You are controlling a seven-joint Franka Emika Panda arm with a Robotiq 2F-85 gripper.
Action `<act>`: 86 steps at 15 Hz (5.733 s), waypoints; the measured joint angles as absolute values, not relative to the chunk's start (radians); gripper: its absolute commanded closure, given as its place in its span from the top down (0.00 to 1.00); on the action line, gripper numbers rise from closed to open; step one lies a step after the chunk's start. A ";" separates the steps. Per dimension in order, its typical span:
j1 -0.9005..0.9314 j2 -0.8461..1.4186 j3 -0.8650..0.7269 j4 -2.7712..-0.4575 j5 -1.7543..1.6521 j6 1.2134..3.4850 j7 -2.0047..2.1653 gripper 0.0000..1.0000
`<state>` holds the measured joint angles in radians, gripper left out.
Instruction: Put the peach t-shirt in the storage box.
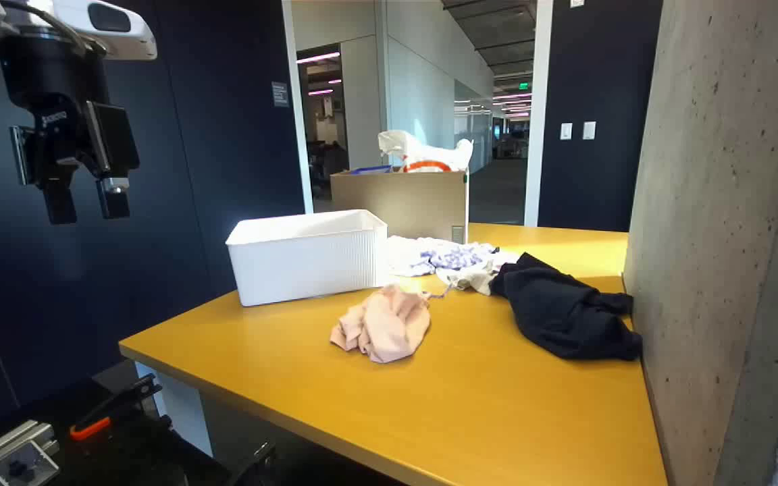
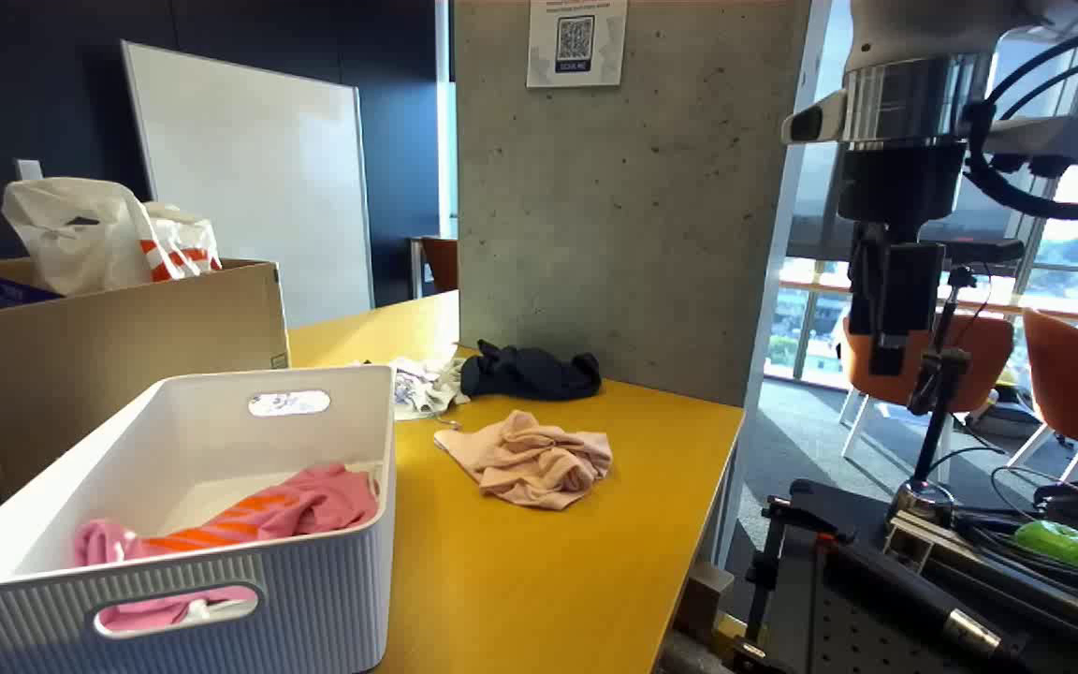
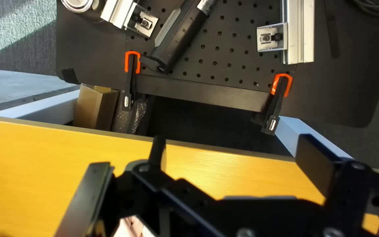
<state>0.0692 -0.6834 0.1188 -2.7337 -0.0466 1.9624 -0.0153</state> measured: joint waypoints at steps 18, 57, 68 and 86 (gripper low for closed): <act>-0.023 -0.294 -0.107 -2.418 -0.142 2.341 -0.276 1.00; -0.149 0.883 0.044 -1.456 -0.016 2.306 -0.755 0.58; -0.148 0.983 0.071 -1.198 -0.014 2.049 -0.756 0.04; 0.145 0.708 0.073 -0.819 -0.169 1.909 -0.529 0.03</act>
